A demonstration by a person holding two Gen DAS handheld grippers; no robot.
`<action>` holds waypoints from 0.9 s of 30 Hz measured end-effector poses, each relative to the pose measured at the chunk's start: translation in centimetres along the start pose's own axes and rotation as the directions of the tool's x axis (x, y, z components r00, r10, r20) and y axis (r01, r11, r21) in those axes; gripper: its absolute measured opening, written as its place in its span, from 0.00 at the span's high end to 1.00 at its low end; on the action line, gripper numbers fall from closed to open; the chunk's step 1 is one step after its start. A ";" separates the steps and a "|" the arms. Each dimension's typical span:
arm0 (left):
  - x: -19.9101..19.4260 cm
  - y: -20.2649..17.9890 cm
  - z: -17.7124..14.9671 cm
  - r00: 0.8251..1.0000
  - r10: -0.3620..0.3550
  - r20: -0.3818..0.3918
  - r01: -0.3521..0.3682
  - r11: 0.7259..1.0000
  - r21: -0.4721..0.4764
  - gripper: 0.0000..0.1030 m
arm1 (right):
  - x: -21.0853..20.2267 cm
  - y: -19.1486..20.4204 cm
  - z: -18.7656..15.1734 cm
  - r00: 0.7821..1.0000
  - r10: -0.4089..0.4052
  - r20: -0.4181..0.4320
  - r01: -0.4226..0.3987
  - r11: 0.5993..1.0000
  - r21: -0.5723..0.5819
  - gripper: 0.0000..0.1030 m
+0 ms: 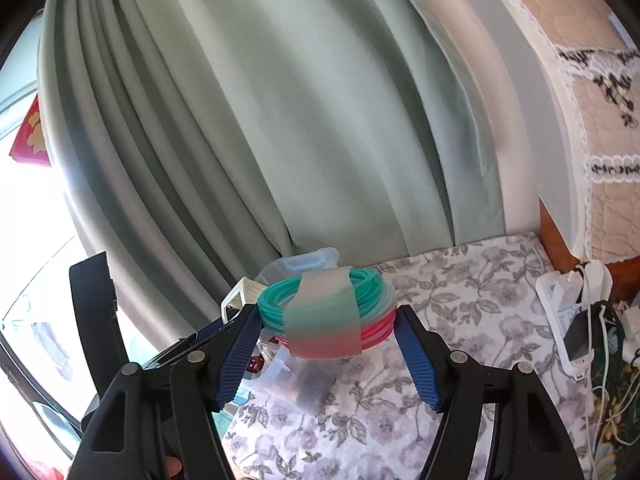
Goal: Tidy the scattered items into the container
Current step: 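Carry the white clip and bangles over the clear box with both tools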
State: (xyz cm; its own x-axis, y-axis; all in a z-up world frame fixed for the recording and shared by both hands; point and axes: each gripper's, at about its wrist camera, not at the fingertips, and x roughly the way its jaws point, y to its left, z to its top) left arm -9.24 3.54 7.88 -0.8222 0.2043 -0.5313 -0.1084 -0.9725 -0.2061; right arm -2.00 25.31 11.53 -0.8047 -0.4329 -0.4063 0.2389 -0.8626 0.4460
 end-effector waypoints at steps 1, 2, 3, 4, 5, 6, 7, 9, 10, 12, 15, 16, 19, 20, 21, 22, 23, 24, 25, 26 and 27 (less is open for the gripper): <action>-0.2 0.4 0.1 1.000 -0.002 0.004 0.002 1.000 -0.005 0.48 | 0.2 0.4 0.0 1.000 -0.001 -0.002 0.001 1.000 -0.007 0.30; -0.3 0.8 0.1 1.000 -0.003 0.006 0.003 1.000 -0.012 0.48 | 0.5 0.8 -0.1 1.000 -0.001 -0.009 0.001 1.000 -0.015 0.30; -0.4 1.3 0.1 1.000 -0.002 0.007 0.002 1.000 -0.018 0.48 | 0.8 1.2 -0.1 1.000 -0.001 -0.015 0.001 1.000 -0.023 0.30; -0.5 1.8 0.2 1.000 -0.001 0.008 0.001 1.000 -0.023 0.48 | 1.2 1.6 -0.2 1.000 0.000 -0.021 0.000 1.000 -0.029 0.30; -0.6 2.2 0.2 1.000 0.001 0.008 -0.001 1.000 -0.026 0.48 | 1.4 2.0 -0.3 1.000 0.002 -0.027 -0.003 0.999 -0.034 0.30; -0.6 2.8 0.1 1.000 0.005 0.007 -0.005 0.999 -0.032 0.48 | 1.6 2.3 -0.4 0.999 0.004 -0.032 -0.006 0.999 -0.038 0.30; -0.7 3.4 0.1 1.000 0.009 0.006 -0.009 0.999 -0.041 0.48 | 2.0 2.7 -0.5 0.999 0.007 -0.040 -0.009 0.999 -0.045 0.30; -0.7 4.5 0.1 1.000 0.013 0.003 -0.013 0.998 -0.059 0.48 | 2.6 3.5 -0.7 0.998 0.008 -0.056 -0.012 0.998 -0.061 0.30; -0.7 5.0 0.1 1.000 0.016 0.002 -0.016 0.997 -0.069 0.48 | 3.0 4.0 -0.8 0.998 0.009 -0.066 -0.013 0.997 -0.070 0.30; -0.6 6.2 0.1 1.000 0.022 0.000 -0.022 0.996 -0.091 0.48 | 3.7 4.8 -1.0 0.997 0.009 -0.083 -0.016 0.996 -0.086 0.30; -0.7 8.1 -0.1 1.000 0.027 0.003 -0.027 0.991 -0.128 0.47 | 4.8 6.0 -1.3 0.994 0.010 -0.109 -0.022 0.994 -0.112 0.30; -0.7 8.7 -0.1 1.000 0.031 0.003 -0.030 0.990 -0.138 0.47 | 5.2 6.5 -1.4 0.993 0.010 -0.119 -0.025 0.992 -0.123 0.30; -0.8 10.5 0.0 0.999 0.046 0.004 -0.045 0.986 -0.161 0.47 | 6.3 7.6 -1.6 0.990 0.012 -0.137 -0.032 0.989 -0.142 0.30; -0.8 11.1 0.0 0.999 0.053 0.004 -0.052 0.984 -0.169 0.48 | 6.7 7.9 -1.7 0.990 0.014 -0.142 -0.035 0.989 -0.146 0.30; -0.8 11.7 0.0 0.998 0.060 0.005 -0.058 0.982 -0.177 0.47 | 7.1 8.3 -1.7 0.989 0.015 -0.148 -0.038 0.988 -0.151 0.30; -0.8 12.2 0.1 0.998 0.064 0.005 -0.062 0.981 -0.185 0.48 | 7.6 8.7 -1.8 0.988 0.015 -0.155 -0.040 0.987 -0.157 0.30; -0.8 13.0 0.1 0.998 0.069 0.005 -0.067 0.978 -0.197 0.48 | 8.1 9.0 -1.8 0.987 0.015 -0.162 -0.042 0.986 -0.162 0.30; -0.8 13.7 0.1 0.997 0.074 0.004 -0.072 0.975 -0.208 0.48 | 8.5 9.4 -1.9 0.985 0.016 -0.169 -0.045 0.985 -0.168 0.30; -0.7 14.4 0.1 0.997 0.079 0.003 -0.076 0.973 -0.219 0.48 | 8.8 9.8 -1.9 0.984 0.016 -0.175 -0.047 0.984 -0.174 0.30; -0.7 14.8 0.1 0.997 0.082 0.002 -0.079 0.971 -0.226 0.48 | 9.2 10.2 -2.0 0.983 0.016 -0.181 -0.049 0.982 -0.182 0.30; -0.6 15.4 0.1 0.996 0.085 0.001 -0.083 0.969 -0.235 0.47 | 9.6 10.6 -2.1 0.982 0.016 -0.190 -0.053 0.980 -0.191 0.30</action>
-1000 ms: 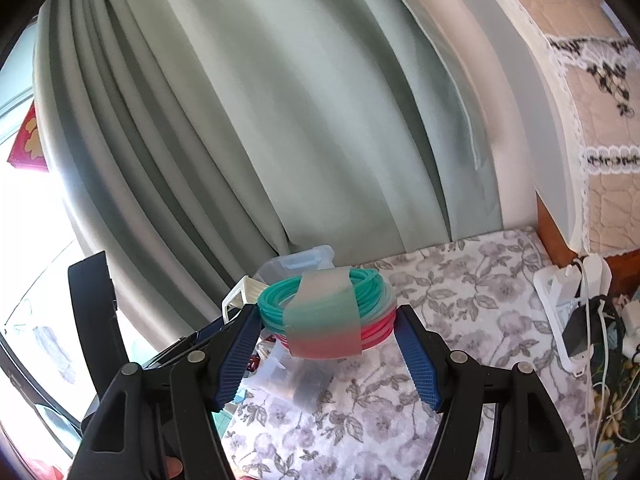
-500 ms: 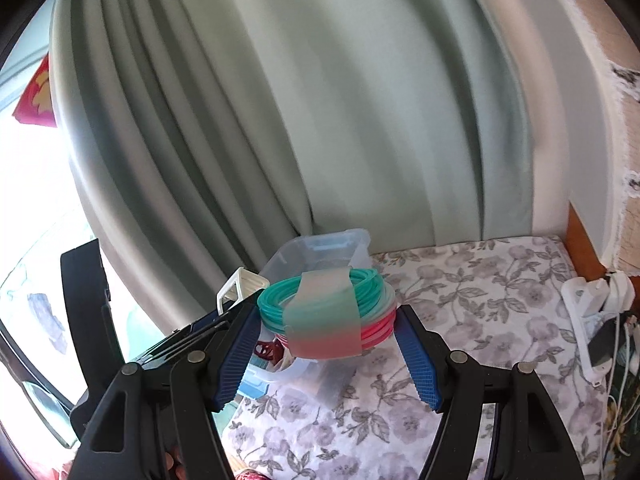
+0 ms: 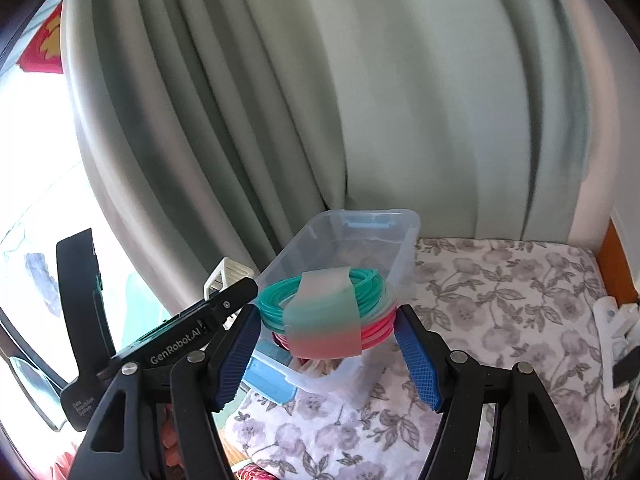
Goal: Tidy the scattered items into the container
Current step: 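Carry the white clip and bangles over the clear box with both tools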
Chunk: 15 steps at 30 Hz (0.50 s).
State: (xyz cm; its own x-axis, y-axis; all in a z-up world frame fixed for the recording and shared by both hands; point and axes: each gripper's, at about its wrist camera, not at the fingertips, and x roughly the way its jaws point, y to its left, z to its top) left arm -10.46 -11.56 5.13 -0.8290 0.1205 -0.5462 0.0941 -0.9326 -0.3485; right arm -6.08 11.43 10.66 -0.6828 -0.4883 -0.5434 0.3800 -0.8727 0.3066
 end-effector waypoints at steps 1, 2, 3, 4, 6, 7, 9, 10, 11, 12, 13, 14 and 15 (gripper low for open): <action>0.1 0.5 0.1 1.000 0.004 -0.001 -0.004 1.000 -0.008 0.48 | 0.3 0.3 0.0 1.000 0.002 -0.006 -0.002 1.000 -0.006 0.30; 0.3 1.0 0.2 1.000 0.009 -0.004 -0.009 1.000 -0.015 0.48 | 0.6 0.6 0.0 1.000 0.004 -0.013 -0.004 1.000 -0.014 0.30; 0.5 1.4 0.3 1.000 0.013 -0.007 -0.013 1.000 -0.021 0.47 | 1.1 1.0 0.1 1.000 0.005 -0.021 -0.006 1.000 -0.022 0.30; 0.6 1.8 0.3 1.000 0.016 -0.009 -0.016 1.000 -0.026 0.48 | 1.6 1.1 0.1 1.000 0.006 -0.028 -0.006 1.000 -0.027 0.30; 1.0 2.5 0.4 1.000 0.020 -0.017 -0.020 0.999 -0.036 0.48 | 2.6 1.5 0.0 0.999 0.008 -0.044 -0.009 0.999 -0.034 0.30; 1.2 2.9 0.4 1.000 0.020 -0.021 -0.021 0.999 -0.040 0.48 | 3.0 1.7 0.0 0.999 0.009 -0.051 -0.011 0.999 -0.035 0.30; 1.6 3.4 0.4 0.999 0.020 -0.032 -0.021 0.999 -0.038 0.47 | 4.1 1.9 -0.2 0.997 0.009 -0.072 -0.012 0.999 -0.037 0.30; 1.7 3.6 0.4 0.999 0.020 -0.036 -0.022 0.999 -0.035 0.47 | 4.7 1.9 -0.2 0.997 0.008 -0.080 -0.011 0.999 -0.038 0.30; 2.0 3.8 0.4 0.999 0.020 -0.041 -0.021 0.999 -0.034 0.47 | 5.2 1.8 -0.2 0.996 0.007 -0.089 -0.011 0.999 -0.038 0.30; 2.3 3.9 0.4 0.999 0.019 -0.046 -0.020 0.999 -0.033 0.47 | 5.5 1.8 -0.3 0.996 0.007 -0.095 -0.010 0.999 -0.038 0.30; 2.5 4.0 0.4 0.999 0.017 -0.051 -0.019 0.999 -0.031 0.47 | 5.9 1.8 -0.3 0.995 0.005 -0.100 -0.009 0.999 -0.037 0.30; 2.7 4.0 0.4 0.998 0.016 -0.056 -0.017 1.000 -0.026 0.47 | 6.2 1.8 -0.2 0.995 0.003 -0.105 -0.007 0.999 -0.036 0.30; 3.0 4.0 0.3 0.998 0.016 -0.062 -0.017 1.000 -0.019 0.47 | 6.6 1.7 -0.1 0.994 0.000 -0.110 -0.004 0.999 -0.035 0.30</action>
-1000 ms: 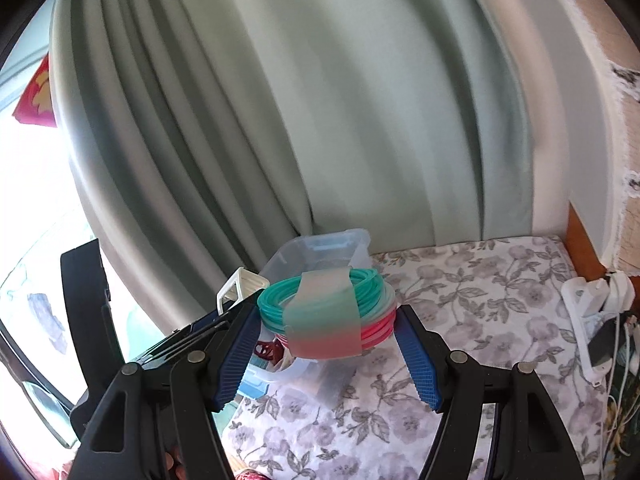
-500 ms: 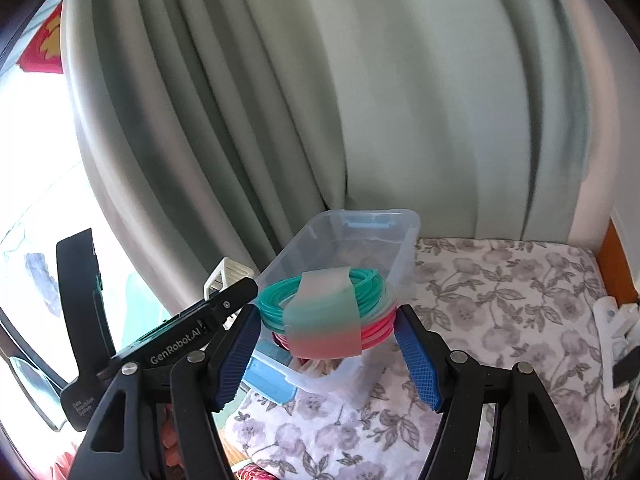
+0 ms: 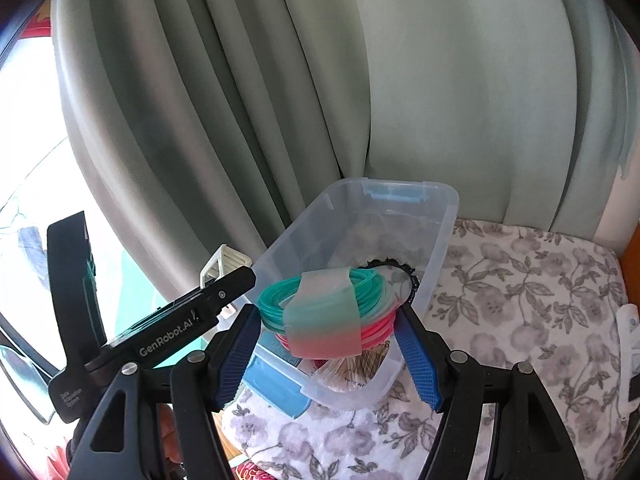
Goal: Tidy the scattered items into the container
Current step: 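Carry the white clip and bangles over the clear box with both tools, then open both tools to drop the white clip and bangles into the box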
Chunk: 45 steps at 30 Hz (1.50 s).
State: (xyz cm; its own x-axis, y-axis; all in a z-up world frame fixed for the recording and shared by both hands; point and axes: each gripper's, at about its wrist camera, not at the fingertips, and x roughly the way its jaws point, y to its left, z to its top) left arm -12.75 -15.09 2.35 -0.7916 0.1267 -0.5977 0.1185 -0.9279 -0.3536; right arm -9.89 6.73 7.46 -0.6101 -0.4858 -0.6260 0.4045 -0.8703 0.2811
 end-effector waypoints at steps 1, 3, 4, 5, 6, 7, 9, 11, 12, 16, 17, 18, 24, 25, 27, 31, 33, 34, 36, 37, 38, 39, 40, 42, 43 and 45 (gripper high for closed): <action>0.3 0.0 0.0 1.000 0.002 -0.004 -0.002 1.000 0.006 0.47 | 0.4 -0.1 0.2 1.000 -0.003 -0.005 0.003 1.000 0.003 0.30; 0.9 0.1 0.0 1.000 0.000 -0.018 0.001 1.000 0.017 0.47 | 0.9 -0.4 0.3 1.000 -0.008 -0.010 0.008 1.000 0.010 0.30; 1.2 0.0 -0.1 1.000 -0.003 -0.027 0.003 1.000 0.023 0.47 | 1.2 -0.5 0.5 1.000 -0.011 -0.013 0.011 1.000 0.014 0.30; 1.4 -0.1 -0.2 0.999 -0.003 -0.033 0.003 1.000 0.028 0.47 | 1.3 -0.5 0.6 1.000 -0.013 -0.017 0.013 1.000 0.018 0.30; 1.7 -0.2 -0.2 0.999 0.000 -0.038 0.002 0.999 0.033 0.47 | 1.7 -0.7 0.8 1.000 -0.016 -0.023 0.016 1.000 0.024 0.30; 2.0 -0.2 -0.2 0.999 0.003 -0.043 -0.002 0.999 0.036 0.47 | 2.0 -0.9 1.0 0.999 -0.020 -0.030 0.021 0.999 0.027 0.30; 2.5 -0.2 -0.1 0.998 0.010 -0.055 -0.008 0.999 0.039 0.47 | 2.7 -1.1 1.3 0.999 -0.031 -0.042 0.032 0.999 0.027 0.30; 3.1 -0.3 -0.1 0.998 0.014 -0.064 -0.011 0.999 0.042 0.47 | 3.1 -1.1 1.5 0.998 -0.032 -0.049 0.033 0.999 0.024 0.30; 3.3 -0.3 0.0 0.997 0.014 -0.070 -0.011 0.999 0.046 0.47 | 3.5 -1.1 1.7 0.998 -0.034 -0.053 0.035 0.999 0.025 0.30; 4.1 -0.6 -0.1 0.996 0.014 -0.087 -0.009 0.999 0.054 0.47 | 4.9 -1.4 1.9 0.996 -0.044 -0.077 0.047 0.998 0.035 0.30; 4.1 -0.2 0.0 0.996 0.015 -0.090 -0.010 0.999 0.053 0.47 | 5.2 -1.7 1.9 0.995 -0.045 -0.084 0.049 0.998 0.044 0.30; 4.2 0.1 0.0 0.995 0.016 -0.093 -0.011 0.999 0.052 0.47 | 5.5 -2.0 1.9 0.995 -0.046 -0.091 0.051 0.997 0.058 0.30; 4.2 0.0 -0.2 0.994 0.017 -0.107 -0.011 0.998 0.055 0.47 | 6.2 -2.7 1.7 0.992 -0.054 -0.116 0.063 0.994 0.084 0.30; 4.2 -0.1 -0.2 0.994 0.018 -0.107 -0.012 0.998 0.057 0.47 | 6.2 -2.7 1.7 0.992 -0.056 -0.118 0.066 0.994 0.083 0.30; 4.0 -0.4 -0.4 0.994 0.022 -0.109 -0.015 0.998 0.063 0.45 | 6.3 -2.5 1.5 0.990 -0.057 -0.126 0.067 0.995 0.076 0.30; 3.6 -0.4 -0.2 0.994 0.027 -0.106 -0.020 0.998 0.063 0.39 | 6.1 -2.4 1.2 0.989 -0.052 -0.138 0.061 0.996 0.067 0.29; 3.2 -0.3 -0.2 0.994 0.026 -0.105 -0.020 0.998 0.057 0.35 | 5.8 -2.3 1.2 0.991 -0.050 -0.126 0.058 0.996 0.061 0.29; 3.0 -0.4 -0.1 0.994 0.024 -0.103 -0.018 0.998 0.056 0.35 | 5.5 -2.2 1.2 0.992 -0.053 -0.115 0.059 0.997 0.054 0.29; 2.5 -0.6 -0.1 0.995 0.025 -0.095 -0.019 0.998 0.060 0.35 | 4.8 -1.9 1.4 0.993 -0.058 -0.099 0.062 0.997 0.037 0.29; 2.6 -0.7 0.0 0.995 0.026 -0.092 -0.020 0.998 0.062 0.35 | 4.5 -1.7 1.4 0.994 -0.062 -0.093 0.065 0.997 0.030 0.29; 2.5 -0.8 0.1 0.996 0.026 -0.089 -0.021 0.998 0.066 0.35 | 4.2 -1.6 1.4 0.994 -0.064 -0.088 0.067 0.997 0.025 0.29; 2.2 -1.0 0.1 0.996 0.026 -0.085 -0.020 0.997 0.070 0.34 | 3.9 -1.5 1.3 0.994 -0.064 -0.083 0.066 0.998 0.022 0.29; 2.0 -1.2 0.1 0.996 0.025 -0.082 -0.020 0.997 0.072 0.34 | 3.5 -1.4 1.2 0.995 -0.063 -0.079 0.065 0.998 0.022 0.28; 1.7 -1.5 0.1 0.997 0.026 -0.079 -0.019 0.997 0.079 0.33 | 2.9 -1.4 1.0 0.995 -0.065 -0.073 0.067 0.997 0.026 0.28; 1.5 -1.7 0.0 0.997 0.027 -0.079 -0.020 0.996 0.082 0.32 | 2.6 -1.4 0.8 0.995 -0.067 -0.070 0.069 0.997 0.029 0.27; 1.1 -2.0 0.0 0.997 0.031 -0.075 -0.025 0.996 0.086 0.29 | 1.9 -1.5 0.6 0.996 -0.073 -0.060 0.075 0.997 0.033 0.24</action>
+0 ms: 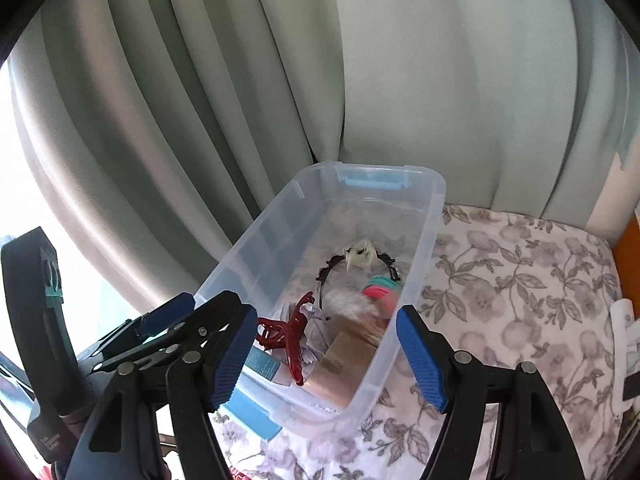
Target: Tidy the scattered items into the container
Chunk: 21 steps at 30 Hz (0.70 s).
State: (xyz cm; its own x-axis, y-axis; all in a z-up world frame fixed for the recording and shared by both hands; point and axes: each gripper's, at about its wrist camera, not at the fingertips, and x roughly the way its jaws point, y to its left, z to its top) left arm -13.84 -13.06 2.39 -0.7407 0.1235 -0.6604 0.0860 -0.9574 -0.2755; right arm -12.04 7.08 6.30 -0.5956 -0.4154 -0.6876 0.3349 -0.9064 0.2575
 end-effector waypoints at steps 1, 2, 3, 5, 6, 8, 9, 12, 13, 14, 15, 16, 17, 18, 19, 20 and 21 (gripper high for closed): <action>-0.1 -0.1 0.0 1.000 -0.001 0.003 0.001 1.000 0.000 0.28 | -0.3 -0.1 -0.1 1.000 -0.003 0.004 0.003 1.000 0.001 0.20; -0.4 -0.3 0.0 1.000 -0.006 0.006 0.006 1.000 0.000 0.28 | -0.8 -0.3 -0.2 1.000 -0.005 0.009 0.005 1.000 0.002 0.17; -0.7 -0.5 0.0 1.000 -0.010 0.010 0.010 1.000 0.003 0.27 | -1.1 -0.4 -0.4 1.000 -0.004 0.016 0.004 1.000 0.003 0.15; -1.3 -1.0 0.0 1.000 -0.009 0.019 0.008 1.000 0.015 0.25 | -1.9 -0.7 -0.6 1.000 -0.001 0.027 0.001 1.000 0.010 0.13; -1.7 -1.3 0.0 1.000 -0.007 0.023 0.007 1.000 0.023 0.24 | -2.4 -0.9 -0.8 0.999 -0.002 0.033 0.001 1.000 0.013 0.13; -2.2 -1.8 0.0 1.000 -0.011 0.027 0.010 0.999 0.034 0.23 | -3.2 -1.2 -1.0 0.999 -0.008 0.044 0.007 1.000 0.019 0.12; -2.4 -2.1 -0.1 1.000 -0.006 0.028 0.005 0.999 0.042 0.21 | -3.5 -1.3 -1.2 0.999 -0.012 0.050 0.011 1.000 0.024 0.10; -3.2 -3.2 -0.4 0.998 0.031 0.052 -0.035 0.996 0.079 0.16 | -4.5 -2.1 -1.7 0.997 -0.040 0.066 0.037 0.998 0.044 0.02; -3.4 -3.6 -0.5 0.998 0.039 0.055 -0.044 0.995 0.093 0.15 | -4.9 -2.3 -1.9 0.997 -0.042 0.071 0.038 0.998 0.051 0.02; -3.5 -4.0 -0.6 0.998 0.041 0.055 -0.046 0.994 0.103 0.15 | -5.2 -2.7 -2.1 0.996 -0.042 0.075 0.037 0.998 0.059 0.01; -3.6 -4.4 -0.6 0.998 0.040 0.055 -0.045 0.993 0.111 0.15 | -5.6 -3.0 -2.3 0.996 -0.042 0.079 0.037 0.997 0.066 0.01; -3.7 -4.7 -0.7 0.998 0.038 0.056 -0.045 0.992 0.116 0.15 | -6.0 -3.4 -2.6 0.995 -0.043 0.087 0.037 0.997 0.074 0.00; -3.9 -5.1 -0.8 0.998 0.037 0.059 -0.044 0.991 0.126 0.15 | -6.5 -3.7 -2.8 0.994 -0.044 0.095 0.037 0.996 0.079 0.00; -4.1 -5.6 -0.9 0.997 0.036 0.066 -0.045 0.989 0.142 0.14 | -6.9 -4.0 -3.1 0.994 -0.048 0.103 0.039 0.996 0.084 0.00; -4.3 -6.1 -1.1 0.997 0.035 0.074 -0.047 0.986 0.160 0.14 | -7.3 -4.3 -3.2 0.993 -0.052 0.108 0.042 0.995 0.088 0.00; -4.5 -6.8 -1.3 0.996 0.035 0.083 -0.050 0.982 0.184 0.13 | -7.7 -4.6 -3.5 0.992 -0.058 0.114 0.047 0.995 0.093 0.00; -4.7 -7.4 -1.4 0.995 0.039 0.089 -0.057 0.977 0.206 0.10 | -8.1 -5.0 -3.7 0.990 -0.065 0.122 0.053 0.993 0.101 0.00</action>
State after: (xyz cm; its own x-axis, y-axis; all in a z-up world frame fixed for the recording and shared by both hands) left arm -10.04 -6.21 6.50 -0.7930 0.0624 -0.6060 -0.0112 -0.9961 -0.0880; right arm -6.18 15.26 8.10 -0.7005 -0.3615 -0.6153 0.2271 -0.9303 0.2880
